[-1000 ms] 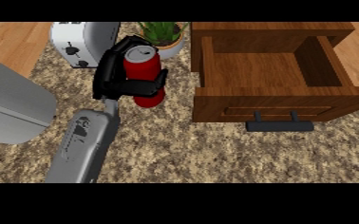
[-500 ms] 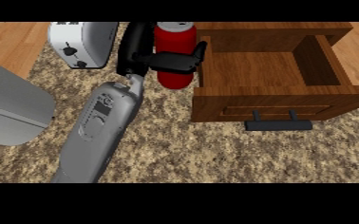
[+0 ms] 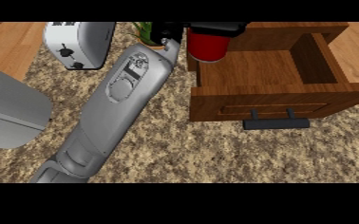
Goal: Pick up the can, place it into the drawer and close the drawer
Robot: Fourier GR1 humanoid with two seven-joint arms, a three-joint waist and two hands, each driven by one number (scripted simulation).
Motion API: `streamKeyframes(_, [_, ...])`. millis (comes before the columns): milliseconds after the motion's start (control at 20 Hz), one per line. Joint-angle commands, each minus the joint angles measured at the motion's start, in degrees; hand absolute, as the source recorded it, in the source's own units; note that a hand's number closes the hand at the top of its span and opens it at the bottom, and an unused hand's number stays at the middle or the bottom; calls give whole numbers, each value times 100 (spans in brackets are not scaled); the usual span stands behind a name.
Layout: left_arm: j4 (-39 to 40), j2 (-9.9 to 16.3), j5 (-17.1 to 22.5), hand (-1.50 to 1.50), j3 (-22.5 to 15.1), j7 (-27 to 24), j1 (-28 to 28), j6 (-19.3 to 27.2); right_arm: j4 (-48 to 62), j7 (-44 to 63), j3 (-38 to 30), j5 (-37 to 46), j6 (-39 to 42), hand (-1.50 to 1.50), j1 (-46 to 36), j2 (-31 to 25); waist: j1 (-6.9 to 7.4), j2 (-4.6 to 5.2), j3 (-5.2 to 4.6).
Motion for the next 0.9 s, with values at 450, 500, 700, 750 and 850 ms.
streamKeyframes(450, [2093,-2,925,150,-441,-416,-1677,504,435,-67,-319,-171,128,-150,-301,-223,-81,28,5])
streamKeyframes(500, [2240,-2,1036,150,-623,-275,-1962,683,476,25,14,162,-79,-150,-557,-60,-111,42,6])
streamKeyframes(700, [2559,-2,1455,150,-953,-560,-1890,693,556,-228,-152,-12,132,-150,-303,-88,-186,41,9])
streamKeyframes(750, [2877,-2,1441,150,-756,-857,-2069,624,319,17,104,208,-30,-150,-477,-16,-206,68,7])
streamKeyframes(850, [3086,-2,1553,150,-876,-851,-2153,515,390,28,-61,103,9,-150,-528,-149,-226,70,8])
